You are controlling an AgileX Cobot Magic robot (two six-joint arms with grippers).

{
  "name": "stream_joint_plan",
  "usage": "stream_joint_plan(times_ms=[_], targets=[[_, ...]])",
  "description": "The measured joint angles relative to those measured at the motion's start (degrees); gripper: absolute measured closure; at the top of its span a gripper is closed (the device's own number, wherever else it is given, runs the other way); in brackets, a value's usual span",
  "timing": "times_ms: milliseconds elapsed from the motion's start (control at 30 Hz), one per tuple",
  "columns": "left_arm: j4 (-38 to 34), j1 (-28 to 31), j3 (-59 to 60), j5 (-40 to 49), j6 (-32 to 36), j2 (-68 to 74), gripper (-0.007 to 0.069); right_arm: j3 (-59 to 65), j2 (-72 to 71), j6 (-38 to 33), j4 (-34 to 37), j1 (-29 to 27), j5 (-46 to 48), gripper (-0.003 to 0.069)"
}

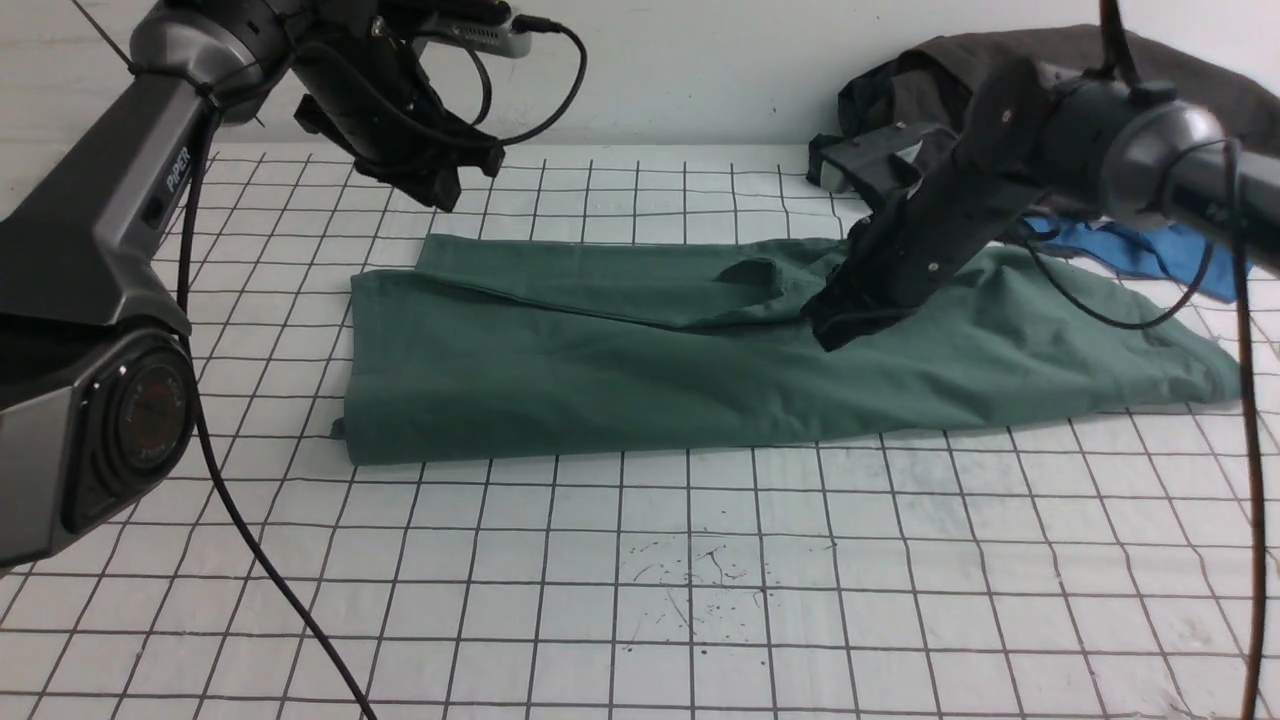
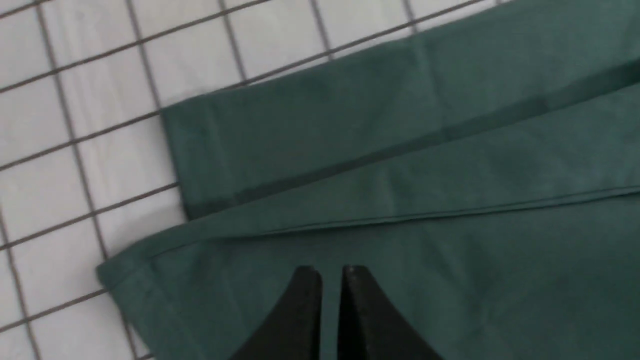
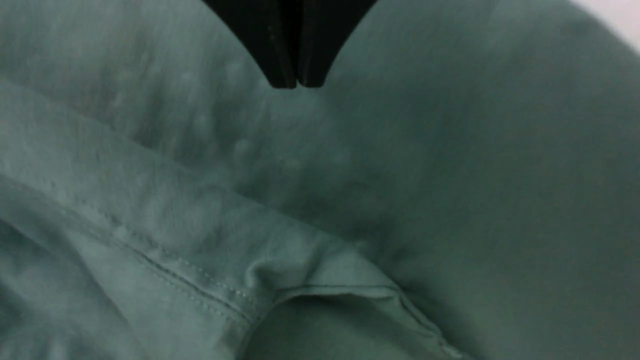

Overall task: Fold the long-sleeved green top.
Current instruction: Use the right arm to clamp the right edge of the fabric

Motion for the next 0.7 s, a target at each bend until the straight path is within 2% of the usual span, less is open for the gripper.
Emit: stream_joint_plan(times_ms=[133,200,233,267,300,367,400,500,567,633,667,700], targets=[[-2.1,-1.7,0.0,0.0,1.5,-2.5,0.0631,-1.6,4.1,-5.9,0.7,0.2,-11.9,0.0672],[-2.2,-2.2,0.1,0.0,1.5,-3.6,0.0632,-2.6,5.2,-5.9,1.1,0.2,-17.1,0.0672],[-2.3,-2.9,0.5,0.0,1.5,-5.3,0.0632,-4.0,6.5,-3.2,1.9,0.0,-22.6,0.0672],[-2.3,-3.1,0.8,0.0,1.5,-5.8,0.0632,-4.7,6.8,-2.0,2.3,-0.1,-24.0,0.0672],[-1.8,-4.0,2.9,0.0,1.5,-9.0,0.0632,-6.6,7.8,6.2,3.6,-0.9,-28.7,0.0669],[-1.1,-4.5,4.6,0.0,1.6,-11.1,0.0632,-7.7,7.9,10.3,3.7,-1.6,-30.3,0.0663],[0.1,-5.2,8.1,0.0,1.7,-15.1,0.0632,-9.5,7.9,15.4,3.5,-2.9,-31.5,0.0649],[2.3,-6.2,17.2,0.0,2.5,-23.3,0.0632,-13.6,7.8,21.9,2.3,-6.2,-28.2,0.0608],[3.3,-6.3,24.7,0.0,2.6,-30.1,0.0632,-17.5,7.8,23.3,2.6,-8.2,-19.9,0.0587],[3.7,-6.2,33.0,0.0,2.6,-35.4,0.0632,-20.5,7.7,19.9,4.9,-9.0,-9.1,0.0589],[3.8,-6.2,33.0,0.0,2.7,-36.0,0.0632,-20.7,7.7,19.2,5.3,-9.0,-8.0,0.0589],[3.9,-6.0,40.6,0.0,2.6,-40.7,0.0632,-21.7,7.7,13.8,8.8,-8.4,-0.1,0.0608]])
